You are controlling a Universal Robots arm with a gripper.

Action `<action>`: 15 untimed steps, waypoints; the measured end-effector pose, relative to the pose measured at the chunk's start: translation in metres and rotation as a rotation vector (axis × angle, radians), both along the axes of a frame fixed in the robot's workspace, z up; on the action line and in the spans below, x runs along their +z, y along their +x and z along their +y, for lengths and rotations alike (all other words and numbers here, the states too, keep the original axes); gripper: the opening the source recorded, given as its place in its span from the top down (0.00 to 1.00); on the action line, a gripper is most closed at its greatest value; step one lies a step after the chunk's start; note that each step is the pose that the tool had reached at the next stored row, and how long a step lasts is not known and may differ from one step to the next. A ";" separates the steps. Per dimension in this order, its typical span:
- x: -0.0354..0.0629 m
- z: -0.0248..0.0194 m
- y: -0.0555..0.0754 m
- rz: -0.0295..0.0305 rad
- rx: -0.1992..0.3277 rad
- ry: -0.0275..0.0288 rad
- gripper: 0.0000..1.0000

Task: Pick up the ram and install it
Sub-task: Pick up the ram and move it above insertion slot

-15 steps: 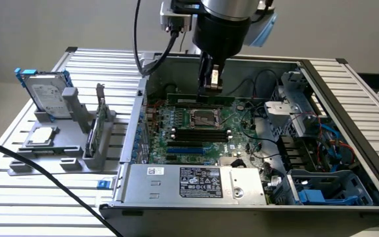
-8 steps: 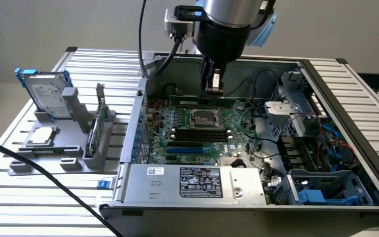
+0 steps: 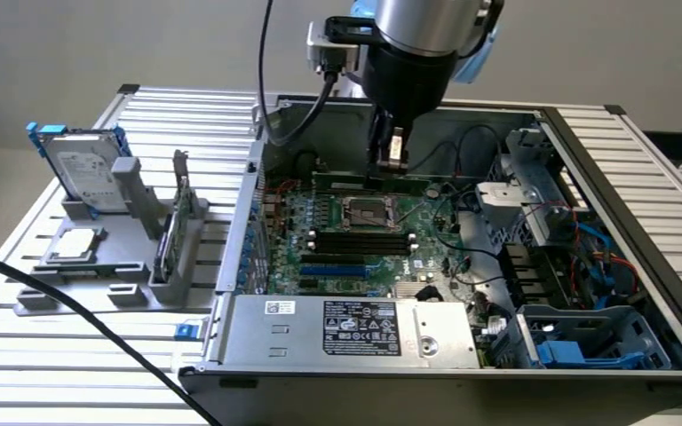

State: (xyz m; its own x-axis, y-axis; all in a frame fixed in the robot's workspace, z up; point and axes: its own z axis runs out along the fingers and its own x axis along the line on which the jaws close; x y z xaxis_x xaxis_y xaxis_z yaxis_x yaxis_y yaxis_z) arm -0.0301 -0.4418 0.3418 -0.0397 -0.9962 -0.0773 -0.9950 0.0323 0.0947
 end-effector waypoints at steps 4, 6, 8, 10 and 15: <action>-0.0036 0.0039 0.002 -0.0001 -0.007 -0.0001 0.86; -0.0057 0.0070 0.002 -0.0020 -0.008 -0.0014 0.86; -0.0079 0.0111 0.002 -0.0045 -0.009 -0.0028 0.86; -0.0100 0.0151 0.002 -0.0074 -0.010 -0.0048 0.86; -0.0150 0.0215 0.002 -0.0162 -0.013 -0.0100 0.86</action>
State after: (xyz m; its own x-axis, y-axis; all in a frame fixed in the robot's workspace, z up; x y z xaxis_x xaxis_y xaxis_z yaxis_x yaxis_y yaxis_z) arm -0.0282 -0.4203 0.3268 -0.0516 -0.9963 -0.0681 -0.9959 0.0462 0.0782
